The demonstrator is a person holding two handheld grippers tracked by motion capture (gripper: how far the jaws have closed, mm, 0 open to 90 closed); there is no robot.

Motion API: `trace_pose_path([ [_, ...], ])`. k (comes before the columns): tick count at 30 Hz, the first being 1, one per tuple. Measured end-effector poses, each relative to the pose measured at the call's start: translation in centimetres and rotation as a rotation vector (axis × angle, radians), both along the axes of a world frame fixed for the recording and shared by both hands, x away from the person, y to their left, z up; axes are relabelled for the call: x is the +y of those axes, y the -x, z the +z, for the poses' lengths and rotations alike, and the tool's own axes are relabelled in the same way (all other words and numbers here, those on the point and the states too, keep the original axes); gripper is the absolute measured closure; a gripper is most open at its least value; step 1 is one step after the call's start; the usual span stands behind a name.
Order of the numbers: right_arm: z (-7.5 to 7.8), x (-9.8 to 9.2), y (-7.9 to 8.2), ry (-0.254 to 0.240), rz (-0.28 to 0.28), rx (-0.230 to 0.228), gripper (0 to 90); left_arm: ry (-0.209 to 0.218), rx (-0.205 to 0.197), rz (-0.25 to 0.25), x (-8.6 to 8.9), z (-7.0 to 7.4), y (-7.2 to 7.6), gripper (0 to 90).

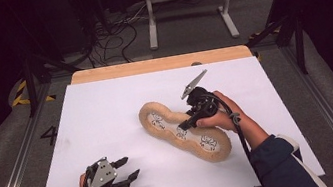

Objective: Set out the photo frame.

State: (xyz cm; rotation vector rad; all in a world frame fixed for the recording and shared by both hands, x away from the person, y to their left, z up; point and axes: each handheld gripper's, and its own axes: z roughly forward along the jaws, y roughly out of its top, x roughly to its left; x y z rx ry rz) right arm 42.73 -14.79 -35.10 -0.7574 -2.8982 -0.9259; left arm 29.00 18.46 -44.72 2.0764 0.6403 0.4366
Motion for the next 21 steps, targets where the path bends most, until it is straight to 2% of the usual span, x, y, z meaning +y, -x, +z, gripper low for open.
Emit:
trace_pose_path([
  [3,0.3,-0.2,0.5,0.004,-0.043,-0.042,49.4,-0.001,0.019,0.002,0.0,-0.1,-0.6,41.8],
  [7,0.0,-0.7,1.1,-0.006,-0.061,-0.09,46.5,0.003,0.018,-0.002,0.1,0.1,-1.4,39.0],
  [9,0.0,-1.2,1.6,-0.036,-0.068,-0.117,45.9,0.024,0.025,-0.01,0.3,0.2,-2.0,36.4],
  [10,0.0,-1.4,1.9,-0.044,-0.078,-0.144,43.3,0.03,0.024,0.001,0.3,0.3,-2.3,34.3],
  [11,0.0,-1.7,2.1,-0.055,-0.091,-0.159,44.0,0.026,0.022,0.009,0.4,0.5,-2.8,29.8],
  [15,-0.2,-2.8,3.9,-0.064,-0.139,-0.221,39.2,0.048,0.025,0.034,0.7,0.9,-4.6,25.5],
  [16,-0.2,-3.1,4.3,-0.066,-0.155,-0.242,37.4,0.048,0.025,0.034,0.7,0.9,-4.6,24.5],
  [17,-0.2,-3.1,4.3,-0.066,-0.155,-0.242,37.4,0.051,0.03,0.043,0.6,0.9,-5.1,24.5],
  [21,-0.7,-4.5,5.8,-0.123,-0.217,-0.298,35.5,0.056,0.05,0.061,0.4,0.8,-7.4,21.1],
])
